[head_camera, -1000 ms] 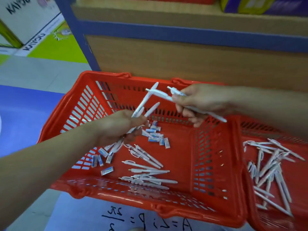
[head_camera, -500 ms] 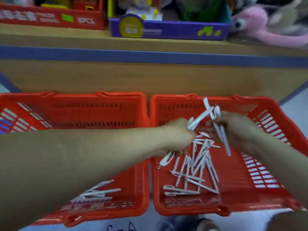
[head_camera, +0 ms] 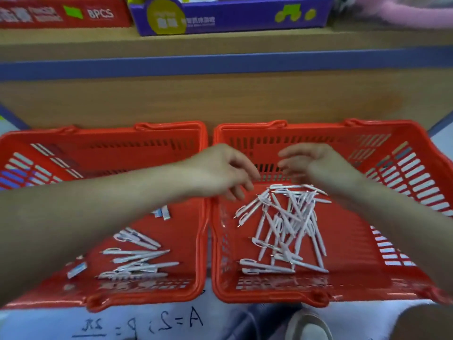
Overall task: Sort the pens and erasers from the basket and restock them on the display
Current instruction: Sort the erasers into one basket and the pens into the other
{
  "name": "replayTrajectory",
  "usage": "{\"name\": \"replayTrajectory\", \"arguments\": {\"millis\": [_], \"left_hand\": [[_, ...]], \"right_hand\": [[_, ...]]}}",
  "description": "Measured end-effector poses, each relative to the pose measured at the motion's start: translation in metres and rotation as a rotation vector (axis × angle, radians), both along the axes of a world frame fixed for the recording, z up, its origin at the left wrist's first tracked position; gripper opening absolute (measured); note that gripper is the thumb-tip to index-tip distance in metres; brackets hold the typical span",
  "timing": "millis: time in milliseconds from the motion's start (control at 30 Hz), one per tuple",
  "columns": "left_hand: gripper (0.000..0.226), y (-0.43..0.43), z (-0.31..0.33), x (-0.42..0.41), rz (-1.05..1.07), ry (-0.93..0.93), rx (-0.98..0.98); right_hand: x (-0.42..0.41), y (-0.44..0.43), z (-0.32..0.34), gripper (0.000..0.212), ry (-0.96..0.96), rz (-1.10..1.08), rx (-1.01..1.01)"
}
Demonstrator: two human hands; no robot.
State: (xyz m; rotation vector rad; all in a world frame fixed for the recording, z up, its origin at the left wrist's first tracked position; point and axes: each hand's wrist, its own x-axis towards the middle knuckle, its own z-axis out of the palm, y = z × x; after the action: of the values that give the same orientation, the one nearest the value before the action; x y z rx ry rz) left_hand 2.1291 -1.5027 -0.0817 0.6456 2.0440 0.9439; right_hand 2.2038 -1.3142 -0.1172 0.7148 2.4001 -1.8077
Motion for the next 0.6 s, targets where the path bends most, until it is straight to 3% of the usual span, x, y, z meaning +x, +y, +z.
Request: {"name": "replayTrajectory", "arguments": {"millis": [167,333,433,600], "left_hand": [[0.029,-0.09,0.003,-0.036,0.201,0.119,0.008],[0.032,-0.187,-0.054,-0.053,0.214,0.214,-0.274],[0.025,-0.225,-0.089,-0.057,0.071,0.25,-0.441],[0.032,-0.259,-0.148,-0.053,-0.481,0.309,-0.731]], "right_hand": [[-0.049,-0.066,0.046,0.023,0.083,0.401,0.108],[-0.091,-0.156,0.03,0.025,-0.018,0.781,0.319],[-0.109,-0.196,-0.005,0.023,-0.082,0.93,0.506],[-0.118,-0.244,-0.078,0.025,-0.103,0.93,0.737]]}}
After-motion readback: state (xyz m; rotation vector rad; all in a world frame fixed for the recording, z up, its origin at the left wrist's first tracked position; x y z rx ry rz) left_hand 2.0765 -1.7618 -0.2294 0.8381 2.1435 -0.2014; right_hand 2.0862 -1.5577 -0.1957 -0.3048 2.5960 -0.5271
